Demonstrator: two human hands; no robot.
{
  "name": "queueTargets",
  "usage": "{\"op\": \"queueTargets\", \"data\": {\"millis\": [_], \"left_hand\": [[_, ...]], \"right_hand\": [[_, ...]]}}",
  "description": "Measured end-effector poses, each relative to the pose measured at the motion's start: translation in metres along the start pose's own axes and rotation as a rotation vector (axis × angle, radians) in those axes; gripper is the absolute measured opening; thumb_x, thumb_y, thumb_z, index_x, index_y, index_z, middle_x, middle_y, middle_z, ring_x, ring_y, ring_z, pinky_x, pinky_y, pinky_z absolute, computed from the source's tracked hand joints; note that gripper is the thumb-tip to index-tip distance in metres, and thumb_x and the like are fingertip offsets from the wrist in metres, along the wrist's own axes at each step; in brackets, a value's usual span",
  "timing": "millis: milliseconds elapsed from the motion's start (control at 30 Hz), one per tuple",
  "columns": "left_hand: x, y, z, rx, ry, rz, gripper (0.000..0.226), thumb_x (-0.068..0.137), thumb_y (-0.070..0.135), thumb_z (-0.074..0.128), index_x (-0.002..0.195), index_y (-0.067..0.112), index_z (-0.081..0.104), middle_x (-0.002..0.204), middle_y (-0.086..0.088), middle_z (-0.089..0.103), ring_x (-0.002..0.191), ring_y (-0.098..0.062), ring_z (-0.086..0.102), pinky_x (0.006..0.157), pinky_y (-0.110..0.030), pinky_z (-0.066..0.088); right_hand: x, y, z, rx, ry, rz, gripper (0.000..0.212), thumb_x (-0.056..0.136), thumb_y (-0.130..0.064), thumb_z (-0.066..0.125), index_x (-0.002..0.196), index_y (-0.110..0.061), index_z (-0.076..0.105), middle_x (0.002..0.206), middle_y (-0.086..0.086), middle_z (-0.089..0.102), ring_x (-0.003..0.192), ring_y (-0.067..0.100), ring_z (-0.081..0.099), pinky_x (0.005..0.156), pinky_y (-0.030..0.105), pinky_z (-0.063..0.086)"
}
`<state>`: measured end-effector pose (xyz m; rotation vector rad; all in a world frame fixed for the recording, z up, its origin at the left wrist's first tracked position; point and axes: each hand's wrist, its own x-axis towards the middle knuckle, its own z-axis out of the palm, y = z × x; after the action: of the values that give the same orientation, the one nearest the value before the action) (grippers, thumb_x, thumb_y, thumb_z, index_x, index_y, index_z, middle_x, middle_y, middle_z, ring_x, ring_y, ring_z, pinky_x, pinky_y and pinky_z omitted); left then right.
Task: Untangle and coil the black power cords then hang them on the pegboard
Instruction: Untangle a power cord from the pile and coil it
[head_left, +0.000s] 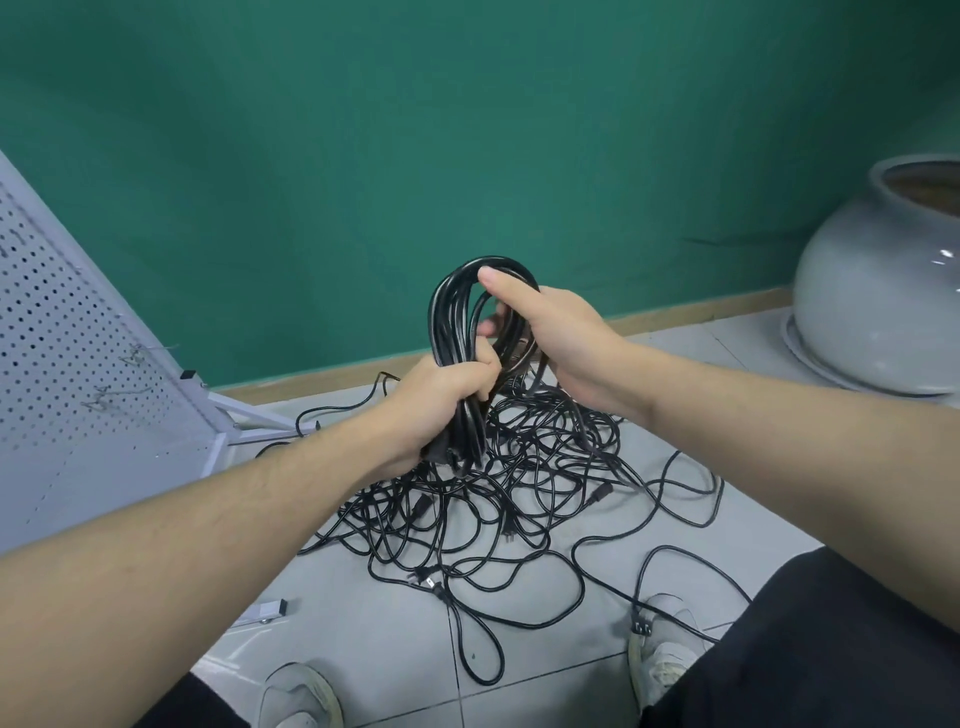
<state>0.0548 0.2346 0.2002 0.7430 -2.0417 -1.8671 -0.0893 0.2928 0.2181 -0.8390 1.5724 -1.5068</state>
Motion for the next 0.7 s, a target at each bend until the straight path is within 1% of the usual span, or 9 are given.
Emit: {"op": "queueTargets", "data": {"millis": [100,167,267,333,400,500,567,633,700], "left_hand": [[-0.002,0.002,0.002,-0.058,-0.079,-0.038,0.004,0.072,0.014,0.050,0.074,0.018,0.049,0.065,-0.009,0.037,0.048,-0.020,0.039,0.047,-0.023,0.038],[-0.002,0.001,0.001,-0.080,-0.163,-0.058,0.009,0.065,0.020,0.054,0.073,0.019,0.059,0.082,-0.017,0.058,0.070,-0.035,0.052,0.050,-0.046,0.030],[0.001,0.001,0.002,-0.234,-0.209,-0.096,0.019,0.064,0.011,0.047,0.065,0.016,0.065,0.081,-0.015,0.064,0.100,-0.035,0.068,0.075,-0.038,0.047],[0.001,0.002,0.004,-0.336,-0.199,-0.131,0.022,0.063,0.009,0.045,0.067,0.011,0.067,0.084,-0.020,0.055,0.081,-0.031,0.062,0.089,-0.044,0.049],[0.000,0.003,0.002,-0.382,-0.188,-0.158,0.026,0.063,0.009,0.046,0.074,0.009,0.070,0.092,-0.019,0.048,0.069,-0.027,0.051,0.077,-0.036,0.045],[-0.001,0.007,0.000,-0.431,-0.129,-0.136,0.033,0.063,0.008,0.047,0.079,0.007,0.076,0.076,-0.015,0.059,0.063,-0.022,0.050,0.062,-0.030,0.045],[-0.002,0.015,-0.001,-0.509,-0.085,-0.075,0.036,0.063,0.007,0.042,0.073,0.008,0.076,0.072,-0.013,0.060,0.060,-0.020,0.051,0.060,-0.030,0.048],[-0.002,0.020,-0.003,-0.532,-0.050,-0.056,0.031,0.062,0.008,0.043,0.067,0.010,0.073,0.069,-0.011,0.054,0.056,-0.020,0.050,0.059,-0.029,0.048],[0.000,0.020,-0.005,-0.575,-0.030,-0.058,0.037,0.063,0.007,0.044,0.077,0.011,0.078,0.071,-0.008,0.052,0.057,-0.019,0.048,0.058,-0.030,0.047]], "right_hand": [[0.002,0.000,-0.002,-0.096,0.046,-0.046,0.041,0.089,-0.057,0.066,0.072,-0.022,0.054,0.070,-0.007,0.069,0.066,0.013,0.058,0.065,0.028,0.046],[0.004,0.001,-0.005,-0.097,0.011,-0.010,0.045,0.086,-0.062,0.065,0.067,-0.024,0.053,0.069,-0.006,0.065,0.064,0.016,0.054,0.060,0.030,0.042],[0.007,0.006,-0.005,-0.009,-0.044,0.041,0.048,0.086,-0.061,0.068,0.059,-0.025,0.051,0.069,-0.003,0.062,0.064,0.018,0.053,0.062,0.032,0.041],[0.010,0.008,-0.004,0.057,-0.079,0.056,0.047,0.088,-0.058,0.067,0.061,-0.024,0.051,0.070,-0.003,0.063,0.068,0.019,0.054,0.069,0.033,0.042],[0.010,0.008,-0.005,0.105,-0.164,0.097,0.047,0.089,-0.064,0.062,0.072,-0.021,0.060,0.078,-0.002,0.069,0.079,0.023,0.058,0.080,0.035,0.043],[0.005,0.013,-0.011,0.055,-0.363,0.212,0.089,0.071,-0.087,0.044,0.110,-0.009,0.063,0.084,0.006,0.070,0.083,0.024,0.066,0.085,0.037,0.054],[0.000,0.023,-0.013,-0.088,-0.488,0.241,0.087,0.069,-0.087,0.031,0.105,-0.013,0.057,0.072,-0.002,0.057,0.077,0.018,0.060,0.086,0.036,0.051],[-0.004,0.028,-0.013,-0.283,-0.571,0.239,0.075,0.074,-0.082,0.018,0.095,-0.020,0.055,0.075,-0.009,0.058,0.087,0.011,0.059,0.104,0.041,0.044],[-0.006,0.029,-0.015,-0.437,-0.602,0.210,0.076,0.081,-0.082,0.025,0.099,-0.016,0.059,0.081,-0.005,0.059,0.089,0.009,0.063,0.111,0.047,0.042]]}}
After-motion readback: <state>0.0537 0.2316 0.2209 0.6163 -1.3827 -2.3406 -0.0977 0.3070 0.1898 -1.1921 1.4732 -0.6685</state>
